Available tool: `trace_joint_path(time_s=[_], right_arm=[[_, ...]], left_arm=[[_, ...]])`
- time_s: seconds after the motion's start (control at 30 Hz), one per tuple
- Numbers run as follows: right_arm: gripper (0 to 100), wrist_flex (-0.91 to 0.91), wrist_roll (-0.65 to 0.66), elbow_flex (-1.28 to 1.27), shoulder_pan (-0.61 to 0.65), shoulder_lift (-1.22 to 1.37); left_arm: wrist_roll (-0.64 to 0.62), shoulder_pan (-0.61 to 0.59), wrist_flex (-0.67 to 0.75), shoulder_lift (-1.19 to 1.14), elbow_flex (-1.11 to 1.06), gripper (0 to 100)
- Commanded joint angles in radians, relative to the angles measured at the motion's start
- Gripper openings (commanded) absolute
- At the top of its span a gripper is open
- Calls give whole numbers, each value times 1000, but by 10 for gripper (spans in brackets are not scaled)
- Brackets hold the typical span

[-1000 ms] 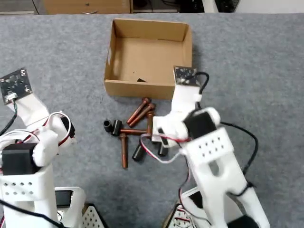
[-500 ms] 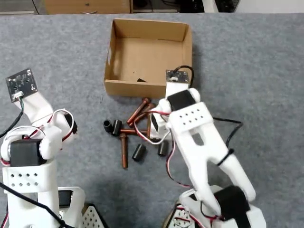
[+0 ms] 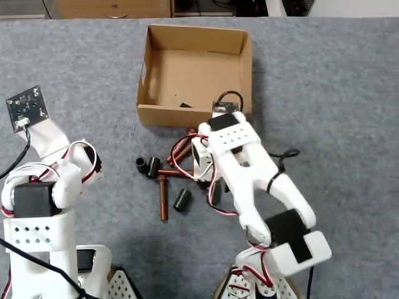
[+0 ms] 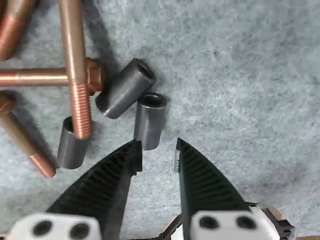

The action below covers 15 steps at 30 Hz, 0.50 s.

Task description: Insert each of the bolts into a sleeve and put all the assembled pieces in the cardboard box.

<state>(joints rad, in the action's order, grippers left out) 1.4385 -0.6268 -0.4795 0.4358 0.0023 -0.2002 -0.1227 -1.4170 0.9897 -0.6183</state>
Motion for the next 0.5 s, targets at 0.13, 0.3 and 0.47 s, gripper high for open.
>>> trace_joint_path(time_s=[0.13, 0.3, 0.47], right_arm=[[123, -37, -15, 36, -5, 71], [123, -71, -11, 41, 31, 139], [123, -126, -12, 38, 42, 185]], left_arm=[[0, -5, 46, 4, -46, 20], [0, -11, 81, 5, -118, 20], [0, -11, 81, 5, -124, 20]])
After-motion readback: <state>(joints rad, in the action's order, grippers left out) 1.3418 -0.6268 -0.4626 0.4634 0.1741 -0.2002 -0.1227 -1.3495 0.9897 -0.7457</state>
